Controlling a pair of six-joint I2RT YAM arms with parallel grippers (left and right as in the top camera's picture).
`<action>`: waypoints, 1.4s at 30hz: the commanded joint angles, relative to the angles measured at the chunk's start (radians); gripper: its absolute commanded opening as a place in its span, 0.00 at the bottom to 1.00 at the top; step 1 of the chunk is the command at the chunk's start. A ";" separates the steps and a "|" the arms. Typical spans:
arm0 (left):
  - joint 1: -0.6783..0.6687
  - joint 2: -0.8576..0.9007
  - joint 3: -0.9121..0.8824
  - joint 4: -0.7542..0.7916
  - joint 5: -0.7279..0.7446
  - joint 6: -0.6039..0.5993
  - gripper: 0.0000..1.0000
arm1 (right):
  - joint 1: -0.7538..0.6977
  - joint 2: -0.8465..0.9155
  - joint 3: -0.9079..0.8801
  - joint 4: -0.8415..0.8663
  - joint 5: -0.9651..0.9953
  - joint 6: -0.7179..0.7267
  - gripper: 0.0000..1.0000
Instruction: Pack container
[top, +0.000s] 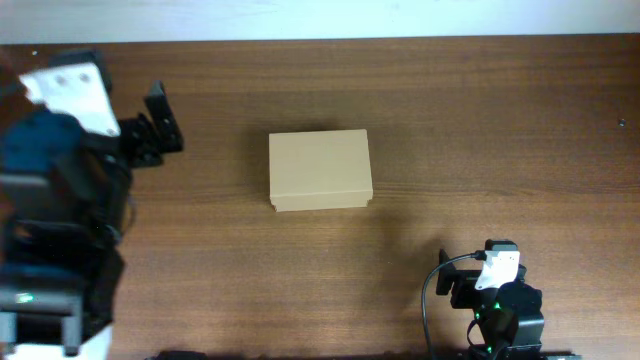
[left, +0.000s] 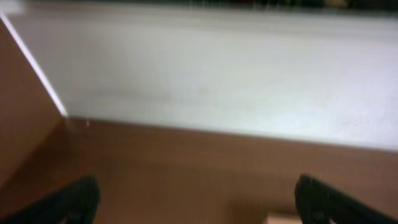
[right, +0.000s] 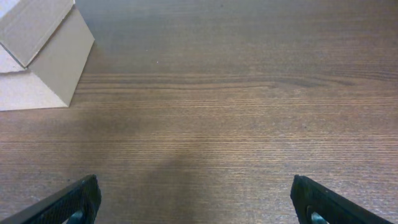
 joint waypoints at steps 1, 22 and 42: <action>0.001 -0.114 -0.262 0.124 -0.008 0.009 1.00 | 0.005 -0.011 -0.007 -0.001 0.008 0.005 0.99; 0.002 -0.696 -1.274 0.677 -0.061 0.009 1.00 | 0.005 -0.011 -0.007 -0.001 0.008 0.005 0.99; 0.045 -0.901 -1.494 0.678 -0.060 0.009 1.00 | 0.005 -0.011 -0.007 -0.001 0.008 0.005 0.99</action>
